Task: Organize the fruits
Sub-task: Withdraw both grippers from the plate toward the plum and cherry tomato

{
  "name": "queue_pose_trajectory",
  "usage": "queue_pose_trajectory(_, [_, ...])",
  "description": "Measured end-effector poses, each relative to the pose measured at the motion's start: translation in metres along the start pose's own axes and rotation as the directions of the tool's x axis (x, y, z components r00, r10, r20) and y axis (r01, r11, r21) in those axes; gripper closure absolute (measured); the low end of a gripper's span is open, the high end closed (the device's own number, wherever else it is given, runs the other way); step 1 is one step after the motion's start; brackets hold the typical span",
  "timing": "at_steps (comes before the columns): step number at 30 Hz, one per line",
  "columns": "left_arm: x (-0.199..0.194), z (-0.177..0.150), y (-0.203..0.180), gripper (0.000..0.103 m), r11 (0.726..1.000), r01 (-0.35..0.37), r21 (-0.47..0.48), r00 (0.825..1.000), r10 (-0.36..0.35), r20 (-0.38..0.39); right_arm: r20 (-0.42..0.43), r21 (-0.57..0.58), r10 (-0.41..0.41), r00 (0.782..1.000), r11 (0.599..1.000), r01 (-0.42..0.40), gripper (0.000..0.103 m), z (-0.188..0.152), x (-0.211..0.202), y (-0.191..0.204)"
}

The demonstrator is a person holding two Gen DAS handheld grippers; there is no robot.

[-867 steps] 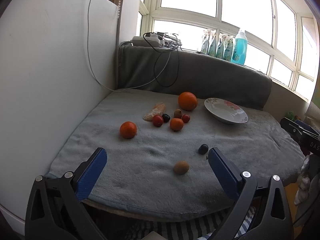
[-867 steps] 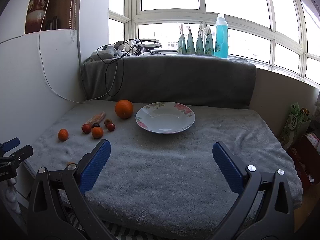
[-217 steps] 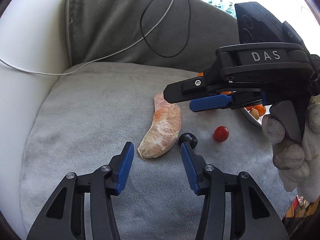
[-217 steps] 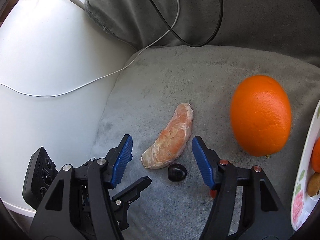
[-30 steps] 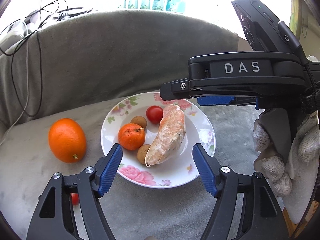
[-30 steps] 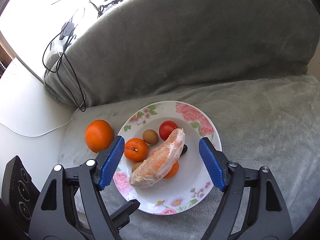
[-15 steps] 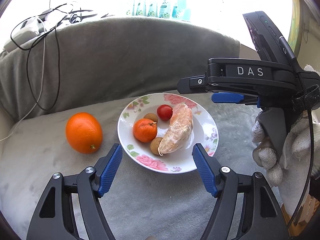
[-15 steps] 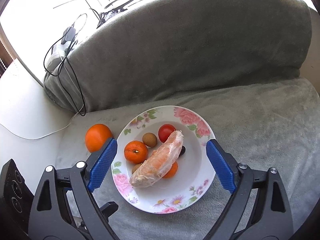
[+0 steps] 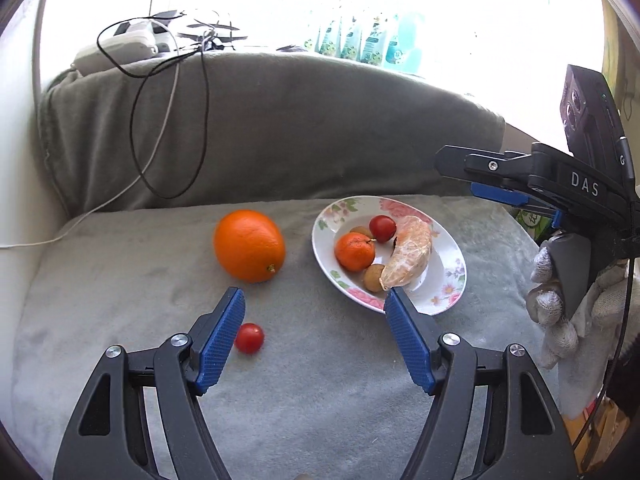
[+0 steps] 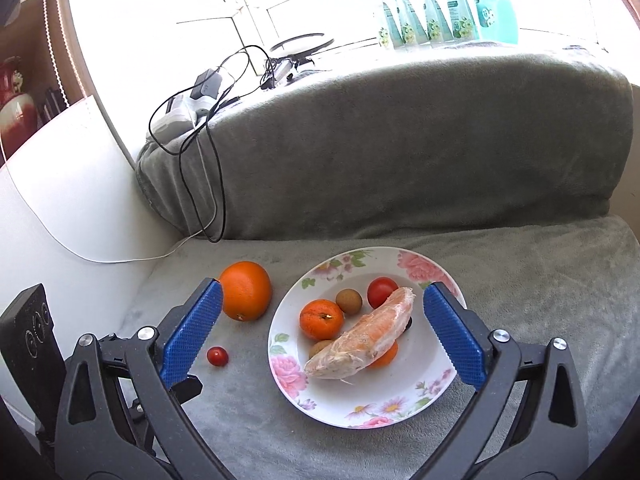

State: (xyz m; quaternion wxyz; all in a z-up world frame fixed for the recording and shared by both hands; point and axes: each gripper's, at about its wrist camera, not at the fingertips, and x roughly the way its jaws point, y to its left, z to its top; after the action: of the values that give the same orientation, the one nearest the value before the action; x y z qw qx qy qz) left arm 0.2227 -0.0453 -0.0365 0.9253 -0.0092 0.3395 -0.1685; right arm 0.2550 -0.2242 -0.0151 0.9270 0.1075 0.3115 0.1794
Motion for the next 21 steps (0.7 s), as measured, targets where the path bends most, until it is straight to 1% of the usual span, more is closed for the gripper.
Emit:
queue_pose_trajectory(2, [-0.008, -0.004, 0.013, 0.03, 0.999, -0.026, -0.027, 1.0, 0.026, 0.016, -0.002, -0.02, 0.0, 1.0, 1.0, 0.0, 0.001, -0.001, -0.001, 0.008])
queue_pose_trajectory(5, [-0.017, -0.012, 0.032, 0.03, 0.996, -0.058, -0.063, 0.998, 0.059, 0.023, -0.033, -0.055, 0.001, 0.999, 0.998, -0.003, 0.001, -0.005, 0.0, 0.019])
queue_pose_trajectory(9, [-0.025, -0.025, 0.053, 0.03, 0.99, -0.092, -0.103, 0.995, 0.094, 0.015, -0.061, -0.121, 0.003, 0.998, 0.993, -0.01, 0.001, -0.014, 0.006, 0.033])
queue_pose_trajectory(12, [-0.028, -0.033, 0.065, 0.03, 0.987, -0.114, -0.116, 0.993, 0.115, 0.001, -0.066, -0.174, 0.014, 0.998, 0.984, -0.025, 0.001, -0.023, 0.009, 0.047])
queue_pose_trajectory(15, [-0.027, -0.041, 0.075, 0.03, 0.983, -0.127, -0.135, 0.992, 0.126, -0.014, -0.08, -0.234, 0.032, 0.996, 0.971, -0.05, 0.001, -0.031, 0.013, 0.063])
queue_pose_trajectory(19, [-0.023, -0.046, 0.087, 0.031, 0.981, -0.123, -0.152, 0.992, 0.119, -0.035, -0.101, -0.306, 0.042, 0.994, 0.949, -0.071, 0.001, -0.042, 0.024, 0.084])
queue_pose_trajectory(21, [-0.021, -0.048, 0.088, 0.039, 0.982, -0.117, -0.148, 0.993, 0.112, -0.041, -0.119, -0.333, 0.049, 0.992, 0.939, -0.086, 0.005, -0.046, 0.03, 0.092])
